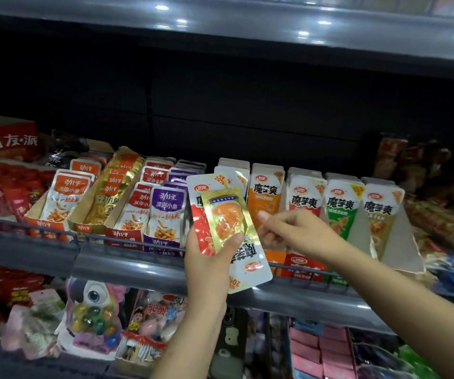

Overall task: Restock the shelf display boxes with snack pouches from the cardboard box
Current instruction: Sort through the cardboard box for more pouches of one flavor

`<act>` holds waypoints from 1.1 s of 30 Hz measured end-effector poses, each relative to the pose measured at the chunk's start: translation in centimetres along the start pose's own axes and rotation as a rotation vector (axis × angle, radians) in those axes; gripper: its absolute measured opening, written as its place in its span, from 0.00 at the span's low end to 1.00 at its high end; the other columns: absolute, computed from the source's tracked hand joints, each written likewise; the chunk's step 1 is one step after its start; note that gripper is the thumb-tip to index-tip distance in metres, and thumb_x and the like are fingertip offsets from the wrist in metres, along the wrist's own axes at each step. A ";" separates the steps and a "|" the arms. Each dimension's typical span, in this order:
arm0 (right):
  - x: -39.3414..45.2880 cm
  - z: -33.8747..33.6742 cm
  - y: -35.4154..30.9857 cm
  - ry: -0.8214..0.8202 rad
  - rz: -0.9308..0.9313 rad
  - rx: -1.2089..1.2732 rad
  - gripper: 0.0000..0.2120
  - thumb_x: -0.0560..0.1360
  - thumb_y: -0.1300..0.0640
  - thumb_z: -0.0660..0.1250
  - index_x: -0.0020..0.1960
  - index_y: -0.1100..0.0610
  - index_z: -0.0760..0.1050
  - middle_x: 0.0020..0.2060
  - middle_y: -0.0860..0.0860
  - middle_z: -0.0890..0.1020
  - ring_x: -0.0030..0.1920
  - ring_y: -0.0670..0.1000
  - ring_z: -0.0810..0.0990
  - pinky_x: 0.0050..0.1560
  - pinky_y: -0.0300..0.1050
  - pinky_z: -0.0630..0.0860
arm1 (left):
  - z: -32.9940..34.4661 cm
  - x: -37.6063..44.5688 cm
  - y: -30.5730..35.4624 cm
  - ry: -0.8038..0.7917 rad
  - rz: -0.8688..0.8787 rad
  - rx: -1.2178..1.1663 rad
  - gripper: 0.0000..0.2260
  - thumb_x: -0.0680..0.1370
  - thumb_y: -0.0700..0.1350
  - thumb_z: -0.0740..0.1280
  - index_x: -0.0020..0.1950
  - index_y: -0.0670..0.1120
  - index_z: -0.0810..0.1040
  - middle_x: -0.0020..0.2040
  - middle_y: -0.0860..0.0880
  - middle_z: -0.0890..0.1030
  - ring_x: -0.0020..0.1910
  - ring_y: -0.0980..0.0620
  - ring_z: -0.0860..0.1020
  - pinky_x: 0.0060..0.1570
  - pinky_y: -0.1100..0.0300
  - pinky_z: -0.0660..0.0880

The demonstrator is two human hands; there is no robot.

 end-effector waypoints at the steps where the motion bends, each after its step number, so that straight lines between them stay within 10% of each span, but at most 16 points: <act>1: -0.7 -0.1 0.5 -0.018 0.030 0.017 0.16 0.76 0.43 0.61 0.40 0.51 0.80 0.35 0.48 0.83 0.35 0.44 0.80 0.34 0.32 0.74 | 0.3 -0.1 -0.1 -0.006 0.003 -0.001 0.22 0.70 0.42 0.75 0.60 0.55 0.74 0.51 0.55 0.83 0.46 0.56 0.83 0.42 0.57 0.79; 6: -3.3 -0.6 3.3 -0.089 0.152 0.147 0.07 0.69 0.54 0.75 0.37 0.56 0.79 0.30 0.50 0.81 0.30 0.44 0.77 0.35 0.37 0.74 | 2.4 -1.1 -0.9 -0.089 0.006 -0.023 0.18 0.71 0.44 0.73 0.59 0.56 0.75 0.51 0.55 0.83 0.48 0.54 0.83 0.48 0.52 0.79; 11: -5.6 -2.9 5.9 0.124 0.272 0.437 0.07 0.73 0.65 0.68 0.38 0.58 0.74 0.37 0.57 0.81 0.38 0.54 0.79 0.35 0.41 0.73 | 4.7 -2.0 -1.8 -0.197 -0.017 -0.039 0.16 0.74 0.42 0.71 0.59 0.55 0.74 0.53 0.53 0.83 0.51 0.55 0.82 0.48 0.56 0.79; 18: -9.4 -5.4 9.0 0.379 0.279 0.966 0.14 0.70 0.55 0.68 0.54 0.60 0.78 0.49 0.57 0.84 0.49 0.55 0.83 0.54 0.51 0.77 | 7.8 -4.1 -3.5 -0.320 -0.104 -0.067 0.23 0.70 0.42 0.73 0.63 0.56 0.74 0.59 0.51 0.81 0.56 0.50 0.80 0.51 0.52 0.78; 25: -12.4 -8.0 10.0 0.517 0.264 0.620 0.08 0.74 0.63 0.68 0.52 0.55 0.77 0.40 0.50 0.85 0.33 0.44 0.80 0.24 0.37 0.69 | 10.1 -6.0 -4.2 -0.372 -0.109 0.043 0.33 0.62 0.65 0.75 0.64 0.59 0.73 0.61 0.55 0.79 0.61 0.49 0.77 0.61 0.43 0.72; 33: -13.1 -17.0 10.9 0.733 0.257 0.479 0.04 0.73 0.63 0.70 0.47 0.55 0.78 0.39 0.52 0.82 0.36 0.49 0.77 0.31 0.39 0.72 | 10.5 -5.0 -2.7 -0.240 -0.184 0.028 0.17 0.72 0.53 0.69 0.60 0.52 0.77 0.54 0.52 0.83 0.54 0.52 0.80 0.60 0.50 0.74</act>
Point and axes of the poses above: each hand's wrist, its own x-axis towards the middle knuckle, its own z-axis out of the palm, y = z × x, the point moved 4 cm from there along x, towards the middle knuckle
